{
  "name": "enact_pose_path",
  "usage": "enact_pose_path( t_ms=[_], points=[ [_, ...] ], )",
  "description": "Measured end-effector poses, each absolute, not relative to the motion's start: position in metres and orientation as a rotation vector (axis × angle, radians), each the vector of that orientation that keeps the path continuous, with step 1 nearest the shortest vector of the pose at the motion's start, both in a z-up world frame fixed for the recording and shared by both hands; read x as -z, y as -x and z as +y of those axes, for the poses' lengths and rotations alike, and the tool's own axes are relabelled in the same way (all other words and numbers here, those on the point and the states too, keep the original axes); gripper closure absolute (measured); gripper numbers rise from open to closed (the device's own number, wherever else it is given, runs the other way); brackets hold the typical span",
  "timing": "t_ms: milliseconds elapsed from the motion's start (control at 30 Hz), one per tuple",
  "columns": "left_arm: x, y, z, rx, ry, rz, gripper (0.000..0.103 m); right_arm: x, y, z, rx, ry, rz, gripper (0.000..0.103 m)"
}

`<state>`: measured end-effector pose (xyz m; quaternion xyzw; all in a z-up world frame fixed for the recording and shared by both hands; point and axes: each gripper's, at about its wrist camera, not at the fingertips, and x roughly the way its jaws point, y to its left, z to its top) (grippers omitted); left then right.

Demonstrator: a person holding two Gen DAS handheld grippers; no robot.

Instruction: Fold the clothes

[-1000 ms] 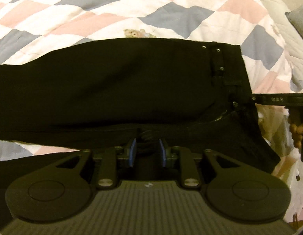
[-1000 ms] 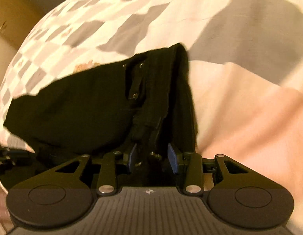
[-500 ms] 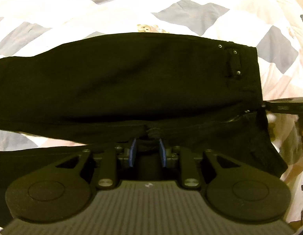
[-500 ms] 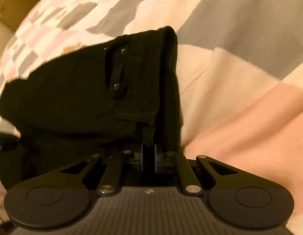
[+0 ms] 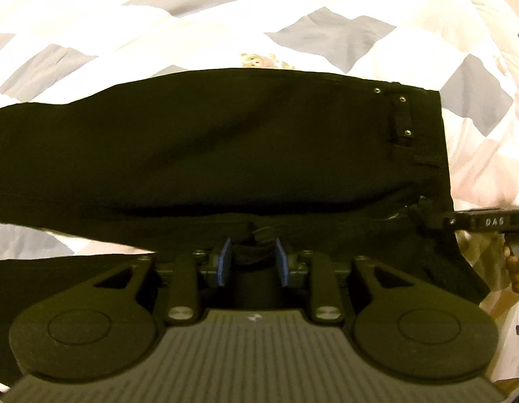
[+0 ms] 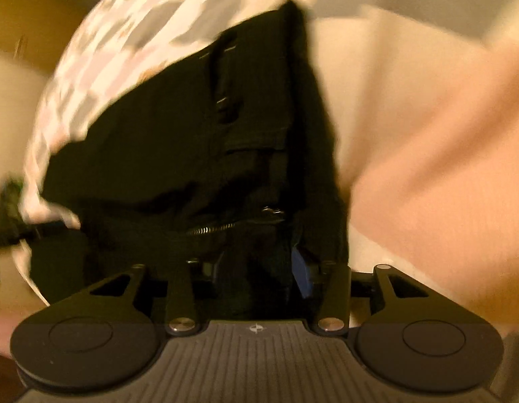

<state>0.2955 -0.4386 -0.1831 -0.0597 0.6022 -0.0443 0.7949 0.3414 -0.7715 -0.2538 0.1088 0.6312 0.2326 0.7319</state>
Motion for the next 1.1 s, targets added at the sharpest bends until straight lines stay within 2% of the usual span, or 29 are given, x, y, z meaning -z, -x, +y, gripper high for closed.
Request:
enact_pose_path(
  t_ms=[67,433,467,567,633,767,1000,1100],
  points=[
    [0.183,-0.295,-0.438,0.095,0.134,1.298,0.077,0.253,-0.338,-0.77,-0.513,-0.184,1.375,0.064],
    [0.185,-0.293,-0.433,0.066,0.151,1.308,0.077,0.246,-0.337,-0.774,-0.541,-0.147,1.341,0.061],
    [0.186,-0.293,-0.433,0.068,0.154,1.307,0.077,0.248,-0.339,-0.776,-0.535,-0.167,1.349,0.062],
    [0.188,-0.295,-0.434,0.075,0.158,1.309,0.077,0.256,-0.343,-0.78,-0.513,-0.194,1.401,0.08],
    [0.187,-0.296,-0.434,0.082,0.155,1.306,0.077,0.247,-0.341,-0.781,-0.523,-0.19,1.373,0.087],
    [0.183,-0.297,-0.428,0.093,0.174,1.294,0.077,0.209,-0.326,-0.783,-0.554,-0.144,1.213,0.091],
    [0.188,-0.304,-0.433,0.076,0.151,1.328,0.077,0.244,-0.332,-0.778,-0.413,-0.125,1.289,0.089],
    [0.188,-0.307,-0.432,0.067,0.148,1.332,0.077,0.252,-0.334,-0.785,-0.389,-0.134,1.315,0.091]
  ],
)
